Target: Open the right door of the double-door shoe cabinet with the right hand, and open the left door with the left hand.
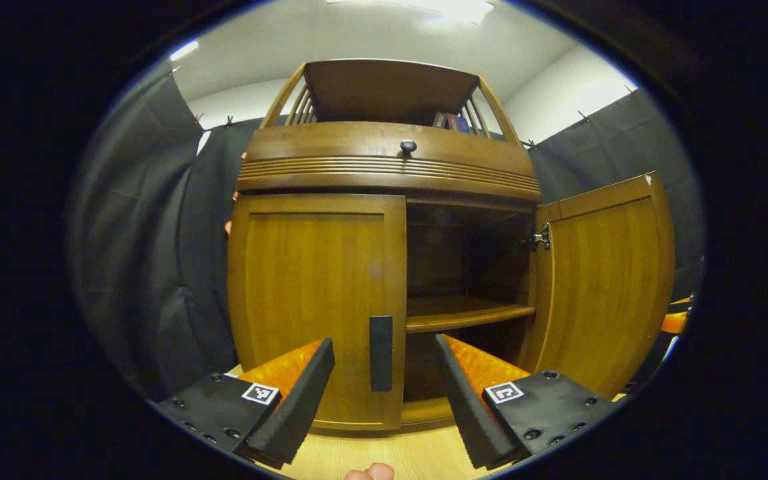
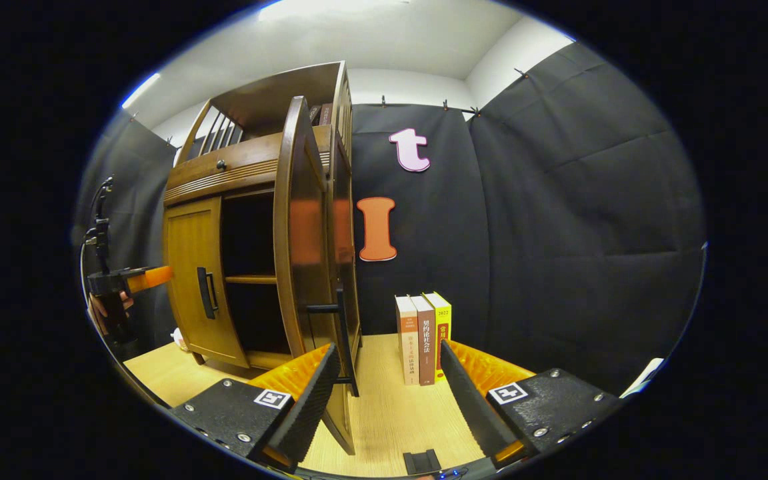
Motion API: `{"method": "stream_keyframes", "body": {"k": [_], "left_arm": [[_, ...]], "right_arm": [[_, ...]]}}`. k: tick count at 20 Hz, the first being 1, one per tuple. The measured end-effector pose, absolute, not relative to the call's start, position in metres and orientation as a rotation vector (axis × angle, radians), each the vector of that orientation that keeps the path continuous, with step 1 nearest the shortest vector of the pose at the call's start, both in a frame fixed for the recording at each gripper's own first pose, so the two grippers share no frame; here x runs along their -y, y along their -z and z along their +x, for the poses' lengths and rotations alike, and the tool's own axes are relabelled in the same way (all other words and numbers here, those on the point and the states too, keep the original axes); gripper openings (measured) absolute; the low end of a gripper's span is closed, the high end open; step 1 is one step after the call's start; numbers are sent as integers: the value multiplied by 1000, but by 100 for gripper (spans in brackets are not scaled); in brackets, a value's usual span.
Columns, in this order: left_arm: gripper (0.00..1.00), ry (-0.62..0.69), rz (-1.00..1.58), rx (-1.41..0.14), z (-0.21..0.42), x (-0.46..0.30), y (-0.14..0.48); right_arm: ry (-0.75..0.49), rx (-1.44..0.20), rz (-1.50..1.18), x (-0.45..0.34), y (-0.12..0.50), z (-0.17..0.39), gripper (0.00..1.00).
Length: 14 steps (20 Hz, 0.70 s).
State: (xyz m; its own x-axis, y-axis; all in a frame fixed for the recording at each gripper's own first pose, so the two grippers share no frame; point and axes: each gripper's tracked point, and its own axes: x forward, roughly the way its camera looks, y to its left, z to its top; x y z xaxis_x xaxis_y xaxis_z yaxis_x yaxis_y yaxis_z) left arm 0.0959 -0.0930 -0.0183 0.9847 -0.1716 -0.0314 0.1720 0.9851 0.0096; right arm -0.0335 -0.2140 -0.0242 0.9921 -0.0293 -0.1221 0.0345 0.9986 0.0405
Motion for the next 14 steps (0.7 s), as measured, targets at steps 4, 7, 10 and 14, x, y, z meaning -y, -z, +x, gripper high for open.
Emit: {"method": "stream_keyframes", "body": {"k": [4, 7, 10, 14], "left_arm": [[94, 184, 32, -44, 136, 104, 32], [94, 169, 19, -70, 161, 103, 48], [94, 153, 19, -88, 181, 94, 66], [96, 115, 19, -120, 207, 82, 91]], "right_arm": [[36, -146, 21, 217, 29, -40, 92], [49, -147, 37, 216, 27, -46, 92], [68, -147, 43, 218, 26, -49, 92], [102, -130, 66, 225, 21, -56, 92]]}}
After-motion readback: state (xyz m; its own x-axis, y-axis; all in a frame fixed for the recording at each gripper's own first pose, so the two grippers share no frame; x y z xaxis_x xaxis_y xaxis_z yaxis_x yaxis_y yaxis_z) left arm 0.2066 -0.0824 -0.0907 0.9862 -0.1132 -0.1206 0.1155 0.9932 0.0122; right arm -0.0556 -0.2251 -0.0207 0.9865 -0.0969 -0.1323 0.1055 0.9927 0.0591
